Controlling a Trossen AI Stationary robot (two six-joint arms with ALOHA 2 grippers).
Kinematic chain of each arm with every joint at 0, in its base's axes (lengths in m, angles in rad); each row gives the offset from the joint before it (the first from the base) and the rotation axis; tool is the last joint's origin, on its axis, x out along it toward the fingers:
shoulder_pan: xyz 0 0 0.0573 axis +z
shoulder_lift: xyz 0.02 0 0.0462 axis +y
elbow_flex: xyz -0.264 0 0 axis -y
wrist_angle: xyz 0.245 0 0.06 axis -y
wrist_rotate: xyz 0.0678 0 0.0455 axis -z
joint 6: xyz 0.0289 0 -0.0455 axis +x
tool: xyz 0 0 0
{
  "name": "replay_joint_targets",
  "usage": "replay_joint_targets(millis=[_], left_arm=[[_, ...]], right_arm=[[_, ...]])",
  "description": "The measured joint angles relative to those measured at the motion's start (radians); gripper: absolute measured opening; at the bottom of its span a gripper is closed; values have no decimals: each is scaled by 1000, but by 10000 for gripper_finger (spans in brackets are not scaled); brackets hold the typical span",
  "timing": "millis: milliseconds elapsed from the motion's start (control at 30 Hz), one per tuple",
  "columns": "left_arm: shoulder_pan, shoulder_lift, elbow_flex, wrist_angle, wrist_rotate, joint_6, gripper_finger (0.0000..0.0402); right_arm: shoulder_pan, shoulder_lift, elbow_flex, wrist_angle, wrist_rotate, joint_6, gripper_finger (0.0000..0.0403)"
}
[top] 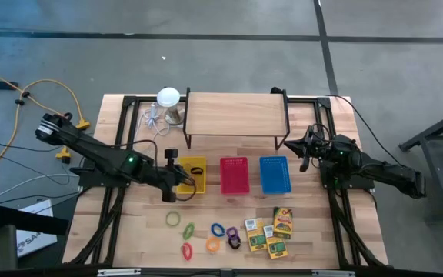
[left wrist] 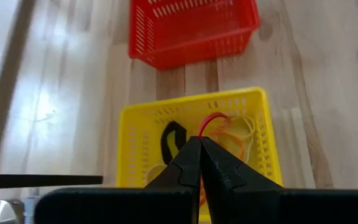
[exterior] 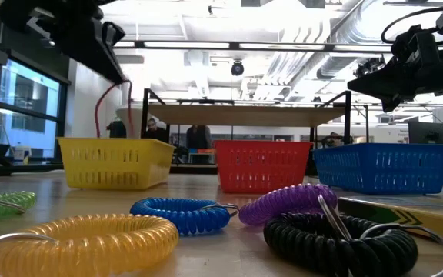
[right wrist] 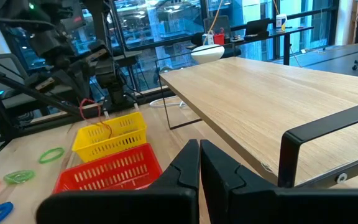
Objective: Pick & Place Office Desk Supplies
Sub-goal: Put the red rubber band into the yellow bin, then put the green rubber band into the yellow bin
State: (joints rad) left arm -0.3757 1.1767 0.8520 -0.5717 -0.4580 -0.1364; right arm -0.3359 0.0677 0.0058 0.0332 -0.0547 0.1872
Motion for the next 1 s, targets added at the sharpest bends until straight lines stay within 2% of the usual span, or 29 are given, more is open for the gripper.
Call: replay_joint_targets(millis=[367,600,1000], left_arm=[[81,74,0,4,110,-14,37],[134,125,0,6,196,-14,44],[152,121,0,29,206,17,44]], right_arm=[[0,0,0,0,0,0,2],[0,0,0,0,0,0,2],[0,0,0,0,0,0,2]])
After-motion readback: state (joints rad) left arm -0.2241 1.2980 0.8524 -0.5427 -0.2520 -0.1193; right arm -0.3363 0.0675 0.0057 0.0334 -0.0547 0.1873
